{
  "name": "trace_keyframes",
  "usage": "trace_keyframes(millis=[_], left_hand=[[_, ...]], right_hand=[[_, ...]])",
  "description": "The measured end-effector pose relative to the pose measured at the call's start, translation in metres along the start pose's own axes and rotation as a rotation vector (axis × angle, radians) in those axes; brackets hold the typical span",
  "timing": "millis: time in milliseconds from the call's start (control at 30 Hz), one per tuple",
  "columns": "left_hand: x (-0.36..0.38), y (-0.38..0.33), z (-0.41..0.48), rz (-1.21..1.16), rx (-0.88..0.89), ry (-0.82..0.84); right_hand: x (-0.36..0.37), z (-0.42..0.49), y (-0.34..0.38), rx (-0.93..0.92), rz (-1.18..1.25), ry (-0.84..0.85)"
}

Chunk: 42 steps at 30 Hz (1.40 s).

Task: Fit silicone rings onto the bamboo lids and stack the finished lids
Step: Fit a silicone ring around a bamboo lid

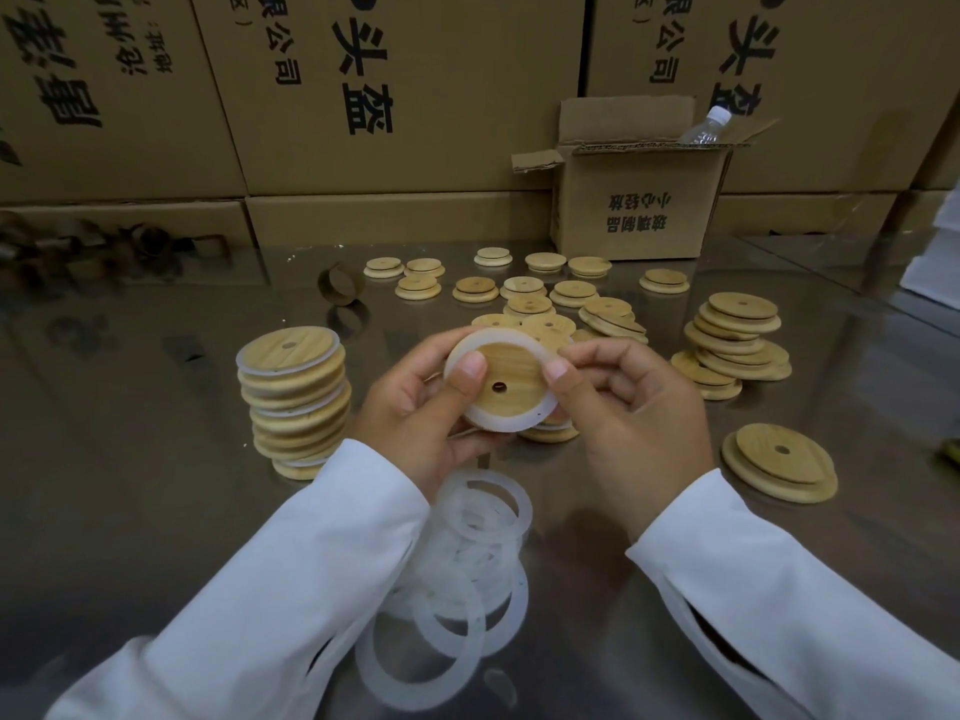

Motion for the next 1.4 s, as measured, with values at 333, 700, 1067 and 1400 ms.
trace_keyframes(millis=[333,700,1067,1400], left_hand=[[0.004,0.005,0.001,-0.141,-0.055,0.022],[-0.011,0.012,0.002,0.290,-0.086,-0.034],[-0.012,0.001,0.005,0.223,-0.015,-0.017],[-0.017,0.007,0.005,0.136,-0.058,-0.069]], right_hand=[[-0.002,-0.003,-0.010,0.076,-0.160,-0.059],[0.000,-0.001,-0.001,-0.042,-0.464,0.060],[0.000,0.005,-0.015,0.201,-0.132,0.136],[0.002,0.003,-0.009,0.055,-0.206,0.078]])
Point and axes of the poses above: each hand's wrist, its own z-axis towards the middle knuckle, its own x-axis out of the palm, y = z × x, the point moved 7 cm from there along z, towards the middle knuckle, and after that the axes turned 4 degrees about -x, right-handed, at the moved point
